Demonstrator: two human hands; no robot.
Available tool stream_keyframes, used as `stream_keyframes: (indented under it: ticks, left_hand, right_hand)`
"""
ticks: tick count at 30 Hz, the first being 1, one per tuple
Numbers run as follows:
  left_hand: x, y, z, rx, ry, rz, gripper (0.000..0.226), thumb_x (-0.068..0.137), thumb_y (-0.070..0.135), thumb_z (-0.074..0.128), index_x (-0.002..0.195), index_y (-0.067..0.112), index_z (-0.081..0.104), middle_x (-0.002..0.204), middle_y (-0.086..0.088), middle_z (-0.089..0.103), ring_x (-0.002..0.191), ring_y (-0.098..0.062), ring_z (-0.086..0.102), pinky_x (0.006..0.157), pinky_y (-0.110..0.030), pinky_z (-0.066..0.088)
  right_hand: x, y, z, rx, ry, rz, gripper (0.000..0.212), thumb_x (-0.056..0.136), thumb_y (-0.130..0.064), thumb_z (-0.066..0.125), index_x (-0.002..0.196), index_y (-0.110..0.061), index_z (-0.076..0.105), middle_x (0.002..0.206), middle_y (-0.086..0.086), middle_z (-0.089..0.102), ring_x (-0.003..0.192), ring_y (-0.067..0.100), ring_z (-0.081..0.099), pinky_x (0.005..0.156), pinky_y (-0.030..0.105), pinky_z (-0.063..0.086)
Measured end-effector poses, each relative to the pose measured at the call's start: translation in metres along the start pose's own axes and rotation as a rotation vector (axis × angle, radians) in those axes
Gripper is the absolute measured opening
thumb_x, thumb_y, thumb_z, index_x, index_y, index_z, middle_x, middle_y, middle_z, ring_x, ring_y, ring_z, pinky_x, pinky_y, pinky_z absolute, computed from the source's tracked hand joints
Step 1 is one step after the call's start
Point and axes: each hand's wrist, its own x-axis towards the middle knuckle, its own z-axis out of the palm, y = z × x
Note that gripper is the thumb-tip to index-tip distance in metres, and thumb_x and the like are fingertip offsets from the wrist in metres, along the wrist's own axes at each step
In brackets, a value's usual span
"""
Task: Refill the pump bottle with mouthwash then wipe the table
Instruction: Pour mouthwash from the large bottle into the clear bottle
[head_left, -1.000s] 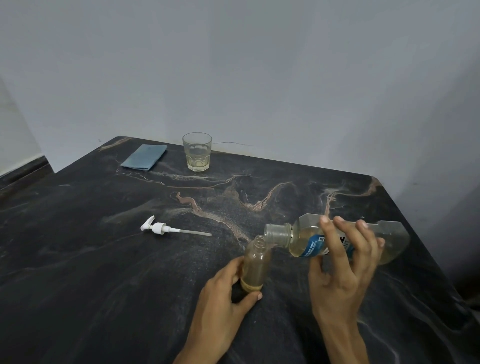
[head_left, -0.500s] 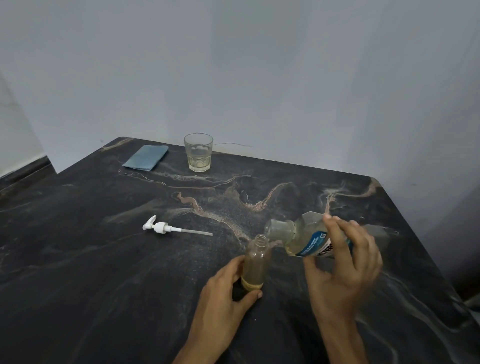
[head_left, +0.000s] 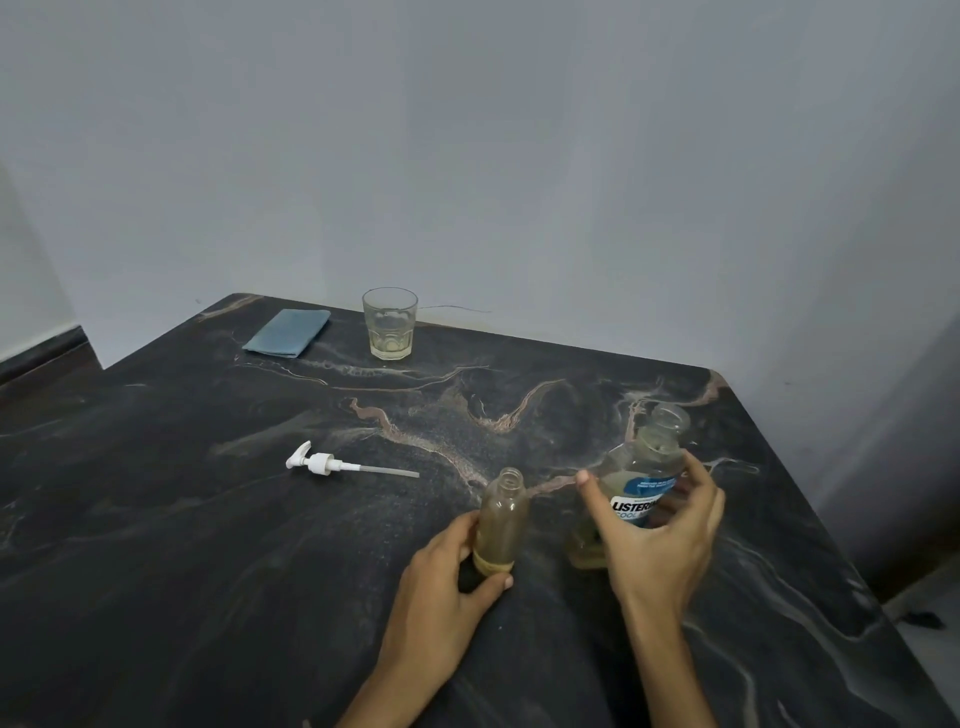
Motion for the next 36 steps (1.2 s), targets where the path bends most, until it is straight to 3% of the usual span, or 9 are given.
stream_keyframes:
  ticks: [5, 10, 15, 18, 23, 28, 32, 34, 36]
  left_hand:
    - [-0.001, 0.002, 0.0, -0.014, 0.009, 0.003, 0.051, 0.069, 0.019, 0.081, 0.099, 0.049, 0.053, 0.104, 0.019, 0.067, 0.096, 0.013, 0.06, 0.089, -0.017, 0.05]
    - [-0.001, 0.001, 0.001, -0.058, 0.014, -0.012, 0.048, 0.068, 0.017, 0.082, 0.103, 0.039, 0.058, 0.097, 0.024, 0.067, 0.093, 0.017, 0.06, 0.08, -0.003, 0.044]
    - [-0.002, 0.003, 0.001, -0.071, 0.027, -0.007, 0.042, 0.068, 0.027, 0.081, 0.104, 0.034, 0.061, 0.096, 0.021, 0.069, 0.09, 0.011, 0.063, 0.082, -0.013, 0.051]
    - [-0.003, 0.006, 0.001, -0.08, 0.038, -0.01, 0.04, 0.066, 0.04, 0.079, 0.101, 0.035, 0.061, 0.094, 0.021, 0.069, 0.088, 0.01, 0.064, 0.081, -0.017, 0.053]
    - [-0.002, 0.007, 0.0, -0.117, 0.046, -0.025, 0.032, 0.07, 0.037, 0.077, 0.098, 0.031, 0.063, 0.089, 0.016, 0.072, 0.081, 0.004, 0.067, 0.081, -0.03, 0.056]
    - [0.005, 0.008, -0.016, -0.202, 0.115, -0.02, 0.035, 0.073, 0.026, 0.08, 0.098, 0.042, 0.061, 0.089, 0.032, 0.068, 0.084, 0.008, 0.067, 0.077, -0.014, 0.053]
    - [0.017, 0.004, -0.053, -0.176, 0.193, -0.02, 0.041, 0.071, 0.024, 0.081, 0.094, 0.048, 0.056, 0.077, 0.037, 0.066, 0.078, 0.014, 0.065, 0.067, -0.002, 0.046]
    - [0.02, -0.001, -0.073, -0.16, 0.229, -0.036, 0.042, 0.07, 0.022, 0.082, 0.094, 0.046, 0.056, 0.073, 0.034, 0.065, 0.076, 0.017, 0.063, 0.064, 0.0, 0.044]
    - [0.022, -0.01, -0.092, -0.154, 0.251, -0.067, 0.041, 0.07, 0.02, 0.082, 0.094, 0.042, 0.057, 0.071, 0.031, 0.065, 0.074, 0.017, 0.063, 0.065, -0.003, 0.046]
  right_hand:
    - [-0.004, -0.001, 0.001, -0.078, -0.026, -0.088, 0.092, 0.051, -0.054, 0.081, 0.128, -0.02, 0.043, 0.112, -0.013, 0.041, 0.093, 0.013, 0.055, 0.079, 0.039, 0.052]
    - [-0.007, 0.005, 0.002, -0.114, -0.05, -0.134, 0.096, 0.053, -0.051, 0.082, 0.131, -0.021, 0.036, 0.12, 0.003, 0.05, 0.103, 0.024, 0.057, 0.086, 0.039, 0.046]
    - [-0.01, 0.008, 0.001, -0.17, -0.014, -0.206, 0.113, 0.055, -0.062, 0.08, 0.14, -0.015, 0.024, 0.116, 0.011, 0.056, 0.097, 0.027, 0.06, 0.095, 0.045, 0.037]
    - [-0.009, 0.01, -0.003, -0.107, 0.094, -0.31, 0.099, 0.067, -0.065, 0.061, 0.139, -0.007, 0.026, 0.112, 0.013, 0.053, 0.094, 0.028, 0.058, 0.092, 0.044, 0.035]
    - [-0.006, 0.008, -0.006, 0.037, 0.348, -0.557, 0.069, 0.081, -0.061, 0.049, 0.118, -0.004, 0.035, 0.099, 0.02, 0.05, 0.089, 0.032, 0.051, 0.081, 0.046, 0.035]
    - [-0.014, -0.002, 0.002, 0.119, 0.374, -0.765, 0.056, 0.086, -0.048, 0.054, 0.107, 0.0, 0.034, 0.095, 0.009, 0.046, 0.076, 0.034, 0.05, 0.066, 0.056, 0.038]
    - [-0.032, -0.018, 0.008, 0.323, 0.259, -0.679, 0.043, 0.088, -0.035, 0.058, 0.111, -0.004, 0.038, 0.109, -0.024, 0.047, 0.076, 0.023, 0.052, 0.072, 0.042, 0.043]
    - [-0.04, -0.028, 0.013, 0.414, 0.207, -0.6, 0.036, 0.085, -0.023, 0.059, 0.117, -0.027, 0.042, 0.105, -0.029, 0.047, 0.08, 0.002, 0.05, 0.077, 0.023, 0.042]
    - [-0.047, -0.038, 0.019, 0.473, 0.156, -0.509, 0.045, 0.084, -0.015, 0.056, 0.117, -0.041, 0.038, 0.091, -0.026, 0.048, 0.074, -0.003, 0.048, 0.075, 0.014, 0.041]
